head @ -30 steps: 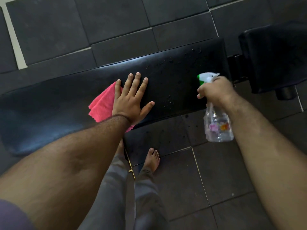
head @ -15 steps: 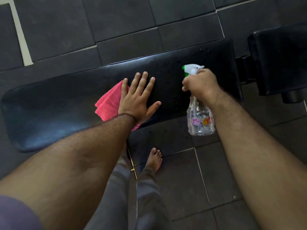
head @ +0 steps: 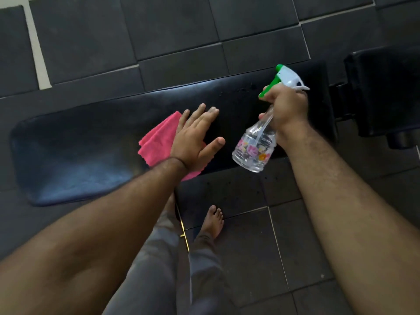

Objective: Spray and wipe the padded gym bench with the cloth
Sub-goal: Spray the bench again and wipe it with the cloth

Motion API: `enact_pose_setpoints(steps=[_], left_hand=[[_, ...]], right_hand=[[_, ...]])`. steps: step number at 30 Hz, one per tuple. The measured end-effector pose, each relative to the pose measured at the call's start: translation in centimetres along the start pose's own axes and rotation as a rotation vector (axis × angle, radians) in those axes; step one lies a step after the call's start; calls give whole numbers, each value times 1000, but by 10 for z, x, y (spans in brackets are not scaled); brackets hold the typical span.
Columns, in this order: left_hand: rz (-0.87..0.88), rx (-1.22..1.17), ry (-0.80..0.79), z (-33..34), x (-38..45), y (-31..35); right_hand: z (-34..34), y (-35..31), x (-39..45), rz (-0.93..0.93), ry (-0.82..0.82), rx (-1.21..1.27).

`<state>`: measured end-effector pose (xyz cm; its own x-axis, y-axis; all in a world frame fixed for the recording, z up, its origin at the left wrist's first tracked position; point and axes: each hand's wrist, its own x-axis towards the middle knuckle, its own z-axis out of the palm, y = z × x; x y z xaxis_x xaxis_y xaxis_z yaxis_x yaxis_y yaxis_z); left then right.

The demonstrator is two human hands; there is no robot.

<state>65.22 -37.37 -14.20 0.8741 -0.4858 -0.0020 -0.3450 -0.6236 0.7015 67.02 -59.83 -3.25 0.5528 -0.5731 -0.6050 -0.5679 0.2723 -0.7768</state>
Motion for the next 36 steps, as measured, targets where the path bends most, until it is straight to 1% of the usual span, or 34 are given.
enact_pose_setpoints(steps=[1, 2, 3, 4, 5, 6, 7, 9, 10, 11, 13, 15, 17, 18, 20, 22, 25, 28, 32, 36], left_hand=[[-19, -189, -10, -6, 0, 7], [-71, -391, -53, -13, 0, 18], [-143, -559, -129, -20, 1, 31], [-204, -642, -213, -27, 3, 42], [-240, -609, -281, -35, 7, 51], [-247, -512, -321, -43, 9, 58], [-241, -399, -322, -48, 11, 61], [-241, -240, -240, -60, 10, 60], [-263, -227, -182, -66, 8, 56], [-305, -256, -122, -72, 5, 51], [-392, -431, 9, -82, -3, 34], [-418, -617, 158, -91, -11, 13], [-467, -714, 302, -97, -18, -8], [-491, -720, 383, -100, -20, -17], [-529, -664, 537, -107, -24, -35], [-556, -540, 628, -111, -28, -52], [-563, -380, 680, -109, -38, -73], [-565, -348, 703, -104, -49, -83], [-660, -265, 683, -103, -55, -89], [-699, -202, 649, -103, -53, -82]], right_hand=[[3, 2, -3, -4, 16, 74], [7, 3, -6, -9, 27, 134], [11, 5, -8, -12, 29, 184], [15, 6, -11, -19, 21, 225], [19, 6, -13, -30, 5, 254], [24, 5, -16, -45, -15, 269], [28, 5, -18, -57, -37, 273], [35, 4, -23, -66, -94, 273], [37, 6, -26, -55, -135, 278], [39, 8, -28, -33, -179, 262], [46, 17, -36, -4, -266, 118], [57, 31, -49, -55, -321, -20], [73, 49, -65, -169, -356, -135], [81, 59, -72, -250, -376, -250], [96, 82, -81, -471, -427, -536], [113, 103, -88, -658, -500, -771], [135, 133, -98, -806, -573, -1046], [138, 162, -99, -828, -548, -1297], [130, 184, -92, -856, -452, -1378], [116, 188, -80, -850, -291, -1410]])
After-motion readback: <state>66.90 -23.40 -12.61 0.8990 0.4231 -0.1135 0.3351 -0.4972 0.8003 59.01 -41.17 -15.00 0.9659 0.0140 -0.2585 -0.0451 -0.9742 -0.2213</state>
